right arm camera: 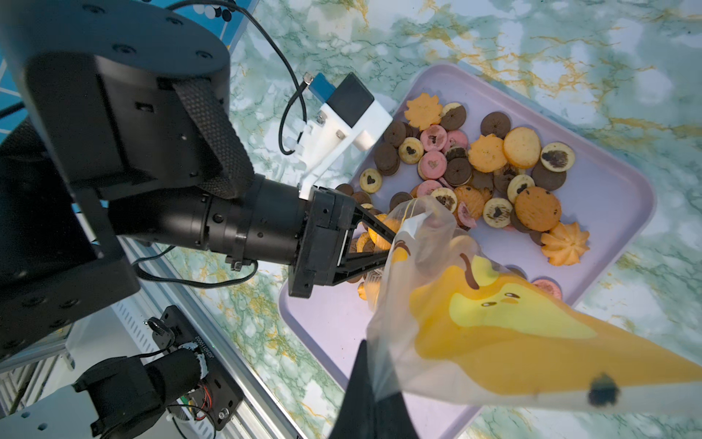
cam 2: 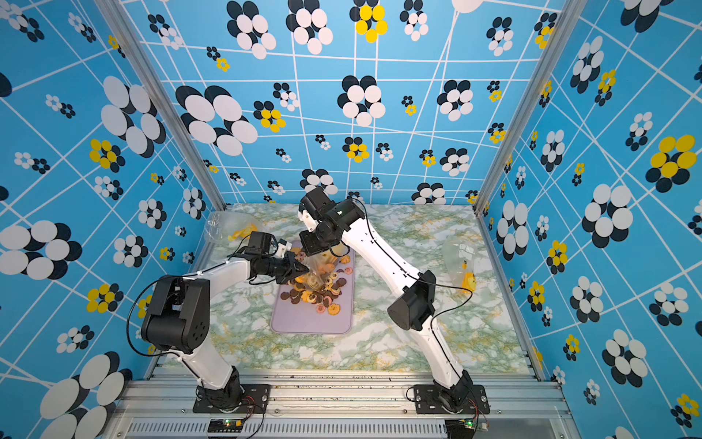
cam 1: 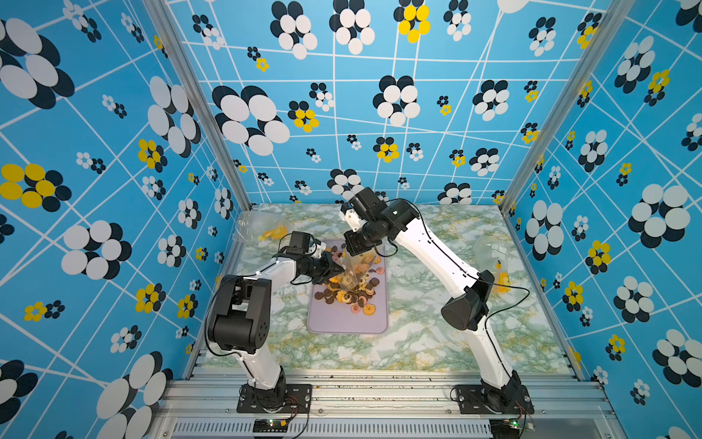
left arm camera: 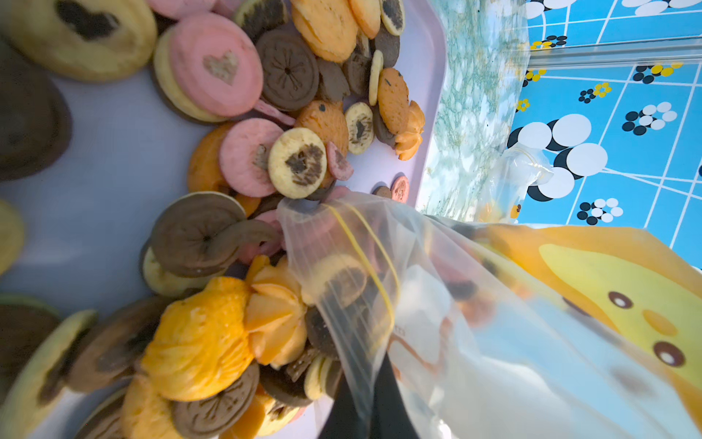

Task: Pour cookies out of the ziploc bag
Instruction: 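Pour the cookies out of the ziploc bag onto the tray.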

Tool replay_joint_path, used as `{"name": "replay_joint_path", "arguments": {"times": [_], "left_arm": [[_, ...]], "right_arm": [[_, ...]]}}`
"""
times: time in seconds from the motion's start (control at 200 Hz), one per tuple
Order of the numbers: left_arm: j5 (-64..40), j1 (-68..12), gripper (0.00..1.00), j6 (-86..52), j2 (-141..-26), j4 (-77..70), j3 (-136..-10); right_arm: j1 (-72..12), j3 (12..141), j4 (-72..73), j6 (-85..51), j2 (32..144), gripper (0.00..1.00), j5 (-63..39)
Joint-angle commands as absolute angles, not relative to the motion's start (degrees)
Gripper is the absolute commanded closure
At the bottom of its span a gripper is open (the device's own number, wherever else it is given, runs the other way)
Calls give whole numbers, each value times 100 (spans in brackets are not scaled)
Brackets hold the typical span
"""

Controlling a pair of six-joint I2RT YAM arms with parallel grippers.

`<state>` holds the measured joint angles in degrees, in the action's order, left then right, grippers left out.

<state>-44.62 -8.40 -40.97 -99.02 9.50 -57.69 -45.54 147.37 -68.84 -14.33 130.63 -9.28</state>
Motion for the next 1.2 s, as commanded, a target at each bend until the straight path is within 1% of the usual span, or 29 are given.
{"name": "replay_joint_path", "arguments": {"times": [0.0, 0.625, 0.67, 1.194], "left_arm": [[-4529, -891, 100, -4184, -9888, 800, -5709], [-4646, -904, 100, -4289, -9649, 701, -5766], [-4639, -899, 100, -4289, -9663, 703, -5762], [-4509, -833, 100, -4030, -9576, 1103, -5658]], "right_arm": [[-4621, 14844, -6944, -1291, 12864, 100, -645], [-4618, 14603, -6915, -1145, 12507, 100, -152], [-4623, 14496, -6867, -1156, 12319, 100, -165], [-4620, 13470, -6389, -1308, 12011, 100, -539]]}}
